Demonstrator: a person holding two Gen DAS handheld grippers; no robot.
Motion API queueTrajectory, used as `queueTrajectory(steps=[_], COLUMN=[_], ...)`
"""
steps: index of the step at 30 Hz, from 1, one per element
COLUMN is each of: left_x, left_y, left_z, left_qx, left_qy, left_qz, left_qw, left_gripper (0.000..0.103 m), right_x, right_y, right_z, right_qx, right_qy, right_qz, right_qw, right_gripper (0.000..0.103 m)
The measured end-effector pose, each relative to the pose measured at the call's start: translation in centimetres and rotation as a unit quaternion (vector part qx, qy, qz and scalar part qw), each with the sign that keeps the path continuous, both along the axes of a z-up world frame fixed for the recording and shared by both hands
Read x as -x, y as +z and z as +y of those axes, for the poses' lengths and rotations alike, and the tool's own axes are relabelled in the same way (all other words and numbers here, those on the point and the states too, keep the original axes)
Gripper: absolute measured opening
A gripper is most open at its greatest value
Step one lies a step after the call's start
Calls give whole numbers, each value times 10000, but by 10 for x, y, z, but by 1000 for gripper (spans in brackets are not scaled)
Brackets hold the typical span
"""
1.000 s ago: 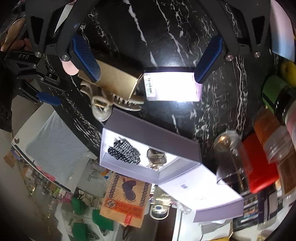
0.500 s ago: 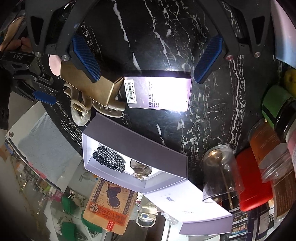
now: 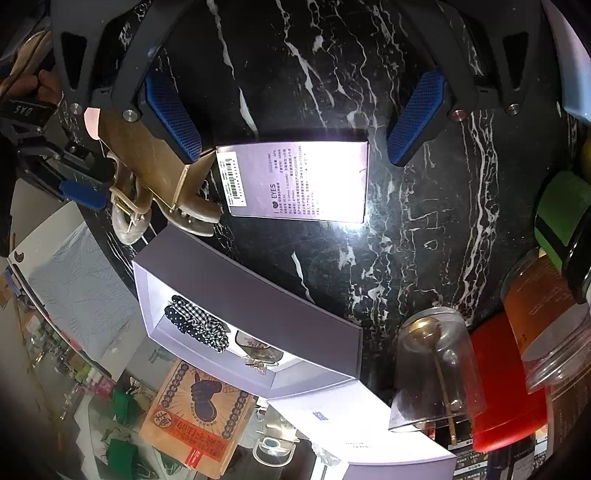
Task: Organize rigid objects
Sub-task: 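Grasp the cream claw clip with the right tool while the left tool grasps the purple EYES card box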
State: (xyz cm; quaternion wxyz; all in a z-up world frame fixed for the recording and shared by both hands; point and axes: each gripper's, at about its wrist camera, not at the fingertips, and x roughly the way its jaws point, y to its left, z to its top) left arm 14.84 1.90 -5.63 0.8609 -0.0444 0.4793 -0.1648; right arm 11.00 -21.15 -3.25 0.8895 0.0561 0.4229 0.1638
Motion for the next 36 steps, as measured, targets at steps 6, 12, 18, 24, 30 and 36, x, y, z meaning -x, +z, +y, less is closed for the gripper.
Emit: queueTrajectory(steps=[6, 12, 18, 24, 30, 36], left_x=[-8, -18, -25, -25, -28, -19], left_y=[-6, -6, -7, -13, -16, -16], left_z=[1, -3, -15, -34, -37, -29], left_qx=[56, 96, -174, -1008, -1132, -1057], left_qy=[-21, -62, -127, -218, -118, -155], left_qz=[116, 160, 133, -5, -66, -319], left_qw=[9999, 9998, 9997, 9947, 9935, 9938], left_gripper=[103, 103, 103, 103, 103, 102], right_x=[-12, -20, -24, -26, -28, -32], right_y=[0, -4, -6, -8, -4, -9], right_z=[10, 14, 14, 14, 23, 25], right_qx=[-69, -264, -416, -529, -437, -471], right_qy=[150, 235, 252, 221, 261, 213], right_qz=[25, 119, 183, 239, 147, 197], right_qw=[9999, 9993, 9986, 9981, 9986, 9985], right_gripper=[76, 76, 67, 67, 67, 67])
